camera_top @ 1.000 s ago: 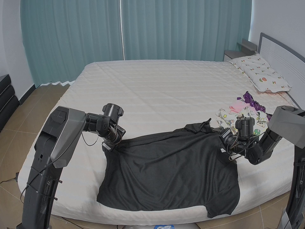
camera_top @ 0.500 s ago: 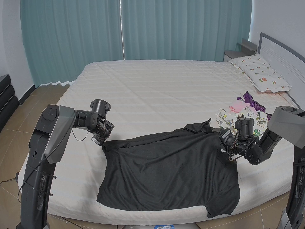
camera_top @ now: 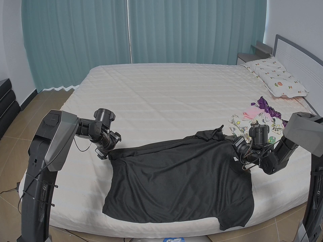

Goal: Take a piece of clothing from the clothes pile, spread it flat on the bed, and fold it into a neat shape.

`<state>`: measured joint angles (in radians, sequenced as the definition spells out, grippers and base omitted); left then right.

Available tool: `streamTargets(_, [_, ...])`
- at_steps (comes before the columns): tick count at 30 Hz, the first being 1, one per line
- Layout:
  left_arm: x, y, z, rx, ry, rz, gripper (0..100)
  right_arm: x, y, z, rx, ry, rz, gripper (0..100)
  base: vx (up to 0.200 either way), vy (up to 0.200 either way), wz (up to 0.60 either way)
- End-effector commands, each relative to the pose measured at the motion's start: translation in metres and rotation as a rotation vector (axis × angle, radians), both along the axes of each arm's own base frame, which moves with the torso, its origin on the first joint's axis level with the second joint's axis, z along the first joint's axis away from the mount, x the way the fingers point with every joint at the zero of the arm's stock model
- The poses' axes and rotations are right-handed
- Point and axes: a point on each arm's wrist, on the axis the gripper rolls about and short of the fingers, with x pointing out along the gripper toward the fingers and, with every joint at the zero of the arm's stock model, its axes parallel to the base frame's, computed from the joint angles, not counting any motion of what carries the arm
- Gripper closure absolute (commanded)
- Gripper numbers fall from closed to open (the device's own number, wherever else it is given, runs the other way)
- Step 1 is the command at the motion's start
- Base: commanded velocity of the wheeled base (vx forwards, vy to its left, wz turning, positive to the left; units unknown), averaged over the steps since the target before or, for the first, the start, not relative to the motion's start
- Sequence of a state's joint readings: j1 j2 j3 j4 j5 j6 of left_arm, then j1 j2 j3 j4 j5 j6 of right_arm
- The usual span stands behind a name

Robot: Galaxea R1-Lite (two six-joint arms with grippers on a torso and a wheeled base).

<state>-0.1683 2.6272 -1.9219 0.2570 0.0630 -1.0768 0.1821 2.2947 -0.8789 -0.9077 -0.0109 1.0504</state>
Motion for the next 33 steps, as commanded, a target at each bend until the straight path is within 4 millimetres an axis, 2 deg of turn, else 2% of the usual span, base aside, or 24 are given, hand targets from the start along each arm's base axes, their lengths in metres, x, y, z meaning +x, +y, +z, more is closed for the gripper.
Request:
streamTargets(1, [0.001, 0.0, 0.001, 0.0, -0.005, 0.0, 0, 0.0, 0.0, -0.001, 0.0, 0.001, 0.0, 0, 0.0, 0.0, 0.0])
streamTargets(3, [0.002, 0.0, 0.002, 0.001, -0.013, -0.001, 0, 0.0, 0.0, 0.0, -0.001, 0.0, 0.001, 0, 0.0, 0.0, 0.0])
streamTargets(5, [0.005, 0.0, -0.006, 0.024, -0.01, -0.019, 0, 0.0, 0.0, 0.0, -0.001, 0.0, 0.001, 0, 0.0, 0.0, 0.0])
streamTargets(6, [0.005, 0.0, -0.006, 0.024, -0.01, -0.019, 100, 0.0, 0.0, 0.0, -0.001, 0.0, 0.001, 0, 0.0, 0.0, 0.0])
streamTargets(11, [0.01, 0.004, -0.014, 0.052, -0.008, -0.011, 100, 0.0, 0.0, -0.001, -0.005, 0.0, 0.003, 0, 0.0, 0.0, 0.0])
streamTargets(18, [0.013, 0.016, -0.003, 0.069, -0.041, 0.029, 100, 0.0, 0.0, -0.004, -0.012, 0.007, 0.006, 0, 0.0, 0.0, 0.0])
streamTargets(23, [0.019, 0.03, 0.014, 0.062, -0.119, 0.058, 100, 0.0, 0.0, -0.004, -0.012, 0.007, 0.005, 0, 0.0, 0.0, 0.0])
streamTargets(33, [0.032, 0.038, 0.018, 0.053, -0.264, 0.071, 100, 0.0, 0.0, -0.004, -0.013, 0.008, 0.007, 0, 0.0, 0.0, 0.0])
